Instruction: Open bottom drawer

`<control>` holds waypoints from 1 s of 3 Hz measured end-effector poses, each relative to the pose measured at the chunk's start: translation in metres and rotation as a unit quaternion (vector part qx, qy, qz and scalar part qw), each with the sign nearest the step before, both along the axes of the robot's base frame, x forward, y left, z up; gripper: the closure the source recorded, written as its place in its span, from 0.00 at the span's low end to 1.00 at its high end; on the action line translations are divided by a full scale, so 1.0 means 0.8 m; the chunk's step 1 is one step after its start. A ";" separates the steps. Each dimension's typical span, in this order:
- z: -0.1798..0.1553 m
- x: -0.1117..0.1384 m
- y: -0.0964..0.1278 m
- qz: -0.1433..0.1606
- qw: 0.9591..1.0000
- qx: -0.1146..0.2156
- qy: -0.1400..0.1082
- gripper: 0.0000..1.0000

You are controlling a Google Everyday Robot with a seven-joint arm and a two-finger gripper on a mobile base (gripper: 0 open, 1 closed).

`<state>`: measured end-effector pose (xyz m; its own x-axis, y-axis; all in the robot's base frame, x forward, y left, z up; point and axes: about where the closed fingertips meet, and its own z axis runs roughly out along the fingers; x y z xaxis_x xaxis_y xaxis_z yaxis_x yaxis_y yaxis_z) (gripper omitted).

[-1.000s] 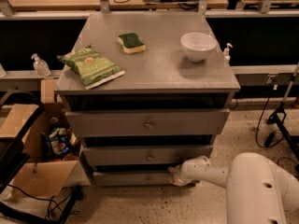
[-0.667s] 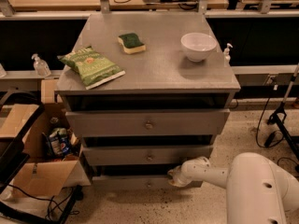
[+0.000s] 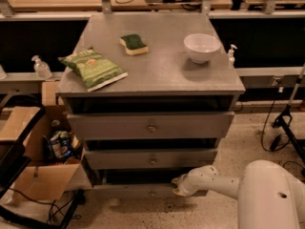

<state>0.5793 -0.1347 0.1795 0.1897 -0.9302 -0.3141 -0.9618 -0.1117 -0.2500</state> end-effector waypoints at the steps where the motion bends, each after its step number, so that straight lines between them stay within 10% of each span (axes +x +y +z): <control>1: 0.005 0.000 0.000 0.000 1.000 0.000 0.000 1.00; 3: 0.005 -0.028 0.008 -0.001 1.000 0.019 0.005 1.00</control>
Offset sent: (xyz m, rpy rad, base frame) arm -0.2598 0.0553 -0.0019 0.4428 0.0835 0.0172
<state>0.5571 -0.1285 0.1833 0.1853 -0.9182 -0.3502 -0.9643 -0.1012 -0.2449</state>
